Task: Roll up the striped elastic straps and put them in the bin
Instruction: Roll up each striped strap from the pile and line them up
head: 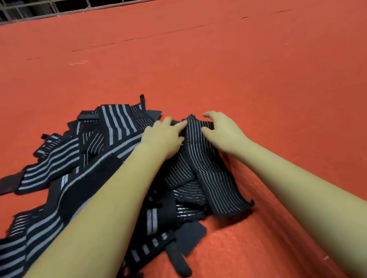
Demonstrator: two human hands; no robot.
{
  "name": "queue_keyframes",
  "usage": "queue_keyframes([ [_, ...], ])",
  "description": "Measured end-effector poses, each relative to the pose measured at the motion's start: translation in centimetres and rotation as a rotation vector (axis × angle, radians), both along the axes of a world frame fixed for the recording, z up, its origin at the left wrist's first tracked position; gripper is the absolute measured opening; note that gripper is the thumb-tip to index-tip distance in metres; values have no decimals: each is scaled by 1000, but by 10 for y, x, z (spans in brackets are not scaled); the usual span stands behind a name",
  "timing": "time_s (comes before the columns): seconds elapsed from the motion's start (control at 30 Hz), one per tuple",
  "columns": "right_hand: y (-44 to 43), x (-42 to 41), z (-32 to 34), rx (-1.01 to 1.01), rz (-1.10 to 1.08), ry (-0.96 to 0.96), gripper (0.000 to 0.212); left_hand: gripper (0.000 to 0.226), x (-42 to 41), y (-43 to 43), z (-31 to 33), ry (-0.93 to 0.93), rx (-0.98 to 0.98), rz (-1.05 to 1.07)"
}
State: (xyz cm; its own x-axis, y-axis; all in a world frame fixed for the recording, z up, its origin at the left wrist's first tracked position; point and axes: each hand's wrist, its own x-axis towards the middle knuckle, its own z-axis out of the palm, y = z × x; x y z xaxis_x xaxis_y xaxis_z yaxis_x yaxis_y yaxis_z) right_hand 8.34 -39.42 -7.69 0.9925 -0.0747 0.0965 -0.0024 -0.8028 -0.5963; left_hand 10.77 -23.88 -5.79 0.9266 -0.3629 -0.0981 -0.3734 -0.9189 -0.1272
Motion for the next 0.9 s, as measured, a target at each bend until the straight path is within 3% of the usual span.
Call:
queue_keyframes([
  [0.13,15,22,-15,-83,33,11,47,43,4,13,-23,-145,17,13],
  [0.23,16,25,-20,-166,-33,-30,26,42,6,15,-28,-219,-59,34],
  [0.33,6,9,-20,-71,8,-134,13,42,7,13,-29,-227,-145,93],
  [0.43,-8,-21,-23,16,81,-183,26,42,1,9,-28,-107,-349,96],
  [0.57,-16,-37,-25,192,140,-280,33,38,3,7,-9,156,-902,48],
  [0.73,-19,-62,-17,265,134,-442,24,43,-26,-7,-1,363,-853,128],
  [0.83,-8,-77,-10,292,194,-408,22,33,-43,-11,10,499,-990,123],
  [0.9,-2,-91,-7,314,260,-326,21,36,-54,-7,12,439,-976,111],
])
